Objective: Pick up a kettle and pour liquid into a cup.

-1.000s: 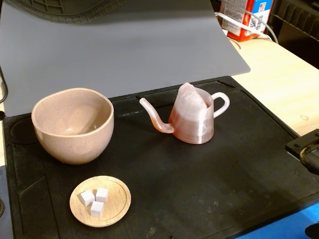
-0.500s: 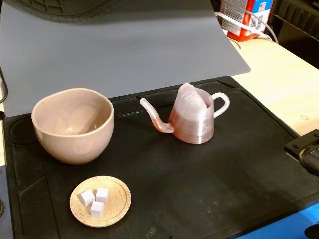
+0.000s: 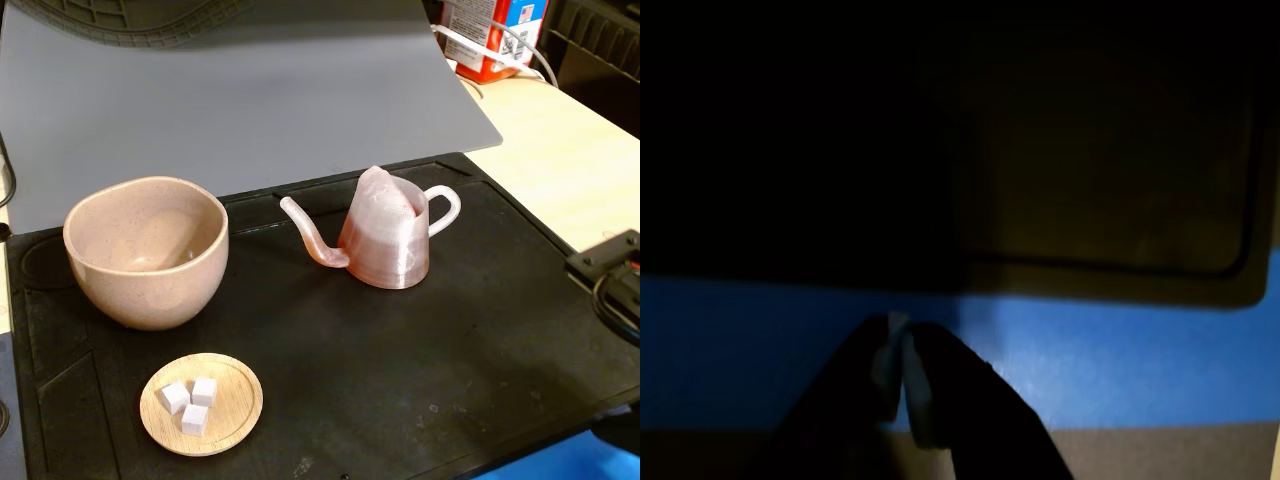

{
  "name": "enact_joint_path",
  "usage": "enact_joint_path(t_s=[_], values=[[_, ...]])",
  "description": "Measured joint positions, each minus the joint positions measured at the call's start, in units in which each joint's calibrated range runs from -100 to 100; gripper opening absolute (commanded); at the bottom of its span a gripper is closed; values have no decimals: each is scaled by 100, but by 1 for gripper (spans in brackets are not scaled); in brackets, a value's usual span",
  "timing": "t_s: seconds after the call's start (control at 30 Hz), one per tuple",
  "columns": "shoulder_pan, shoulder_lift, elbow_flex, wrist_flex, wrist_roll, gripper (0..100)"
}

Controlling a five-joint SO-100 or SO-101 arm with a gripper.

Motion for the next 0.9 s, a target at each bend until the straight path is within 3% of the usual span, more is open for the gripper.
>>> enact_joint_path(t_s=[0.6, 0.7, 0.9], values=[[8, 3245, -88, -6319, 0, 1], [15, 3750, -136, -6801, 0, 10], [30, 4752, -730, -6950, 0, 11]])
